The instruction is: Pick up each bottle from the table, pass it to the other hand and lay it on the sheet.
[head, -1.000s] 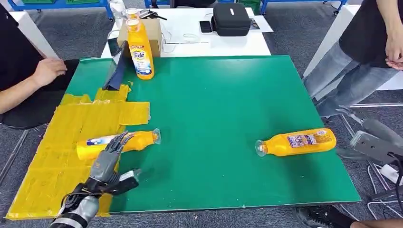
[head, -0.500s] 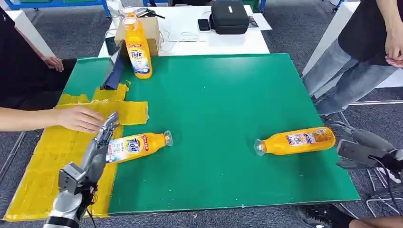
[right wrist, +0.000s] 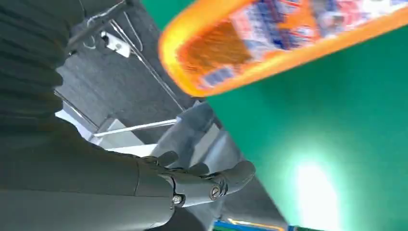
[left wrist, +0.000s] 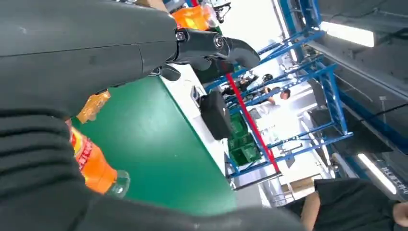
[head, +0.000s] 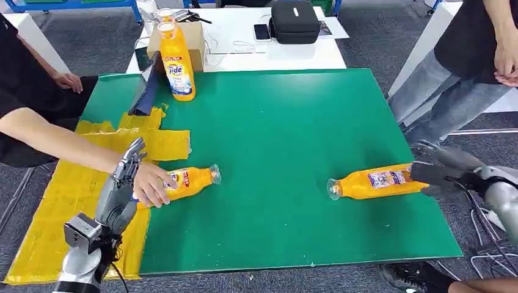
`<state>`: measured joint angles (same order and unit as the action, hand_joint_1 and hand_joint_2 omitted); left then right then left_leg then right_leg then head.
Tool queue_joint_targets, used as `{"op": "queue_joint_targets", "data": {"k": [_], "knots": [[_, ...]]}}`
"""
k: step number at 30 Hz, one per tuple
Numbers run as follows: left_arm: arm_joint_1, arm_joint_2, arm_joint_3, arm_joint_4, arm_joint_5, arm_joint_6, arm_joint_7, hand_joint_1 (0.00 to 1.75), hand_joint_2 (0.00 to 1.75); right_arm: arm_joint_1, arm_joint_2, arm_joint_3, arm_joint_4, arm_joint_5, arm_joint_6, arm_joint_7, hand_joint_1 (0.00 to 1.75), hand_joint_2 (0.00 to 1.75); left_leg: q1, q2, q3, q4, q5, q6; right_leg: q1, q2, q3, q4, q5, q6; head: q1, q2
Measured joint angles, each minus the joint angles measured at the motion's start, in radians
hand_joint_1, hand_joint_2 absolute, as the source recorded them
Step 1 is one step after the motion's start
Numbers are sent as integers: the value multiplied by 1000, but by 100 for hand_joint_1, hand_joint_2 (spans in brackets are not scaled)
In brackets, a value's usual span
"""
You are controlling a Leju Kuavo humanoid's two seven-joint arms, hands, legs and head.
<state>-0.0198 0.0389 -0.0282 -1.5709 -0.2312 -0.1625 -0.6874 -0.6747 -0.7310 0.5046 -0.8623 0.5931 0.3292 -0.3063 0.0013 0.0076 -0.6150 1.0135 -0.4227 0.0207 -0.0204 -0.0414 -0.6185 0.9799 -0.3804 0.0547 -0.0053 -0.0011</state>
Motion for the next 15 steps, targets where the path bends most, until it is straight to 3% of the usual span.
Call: {"op": "queue_joint_targets", "data": {"k": [5, 15], "knots": [[-19, -4, 0, 0, 0, -9, 0, 0, 175, -111, 112, 126, 164, 29, -28, -20, 0, 175, 0, 0, -1, 0, 1, 0, 0, 0, 0, 1, 0, 0, 0, 0], [-23, -4, 9, 3, 14, -17, 0, 0, 175, -130, 135, 170, 217, 17, -4, -42, 0, 175, 0, -1, -1, 0, 1, 0, 0, 0, -1, 0, 0, 0, 0, 0]]}}
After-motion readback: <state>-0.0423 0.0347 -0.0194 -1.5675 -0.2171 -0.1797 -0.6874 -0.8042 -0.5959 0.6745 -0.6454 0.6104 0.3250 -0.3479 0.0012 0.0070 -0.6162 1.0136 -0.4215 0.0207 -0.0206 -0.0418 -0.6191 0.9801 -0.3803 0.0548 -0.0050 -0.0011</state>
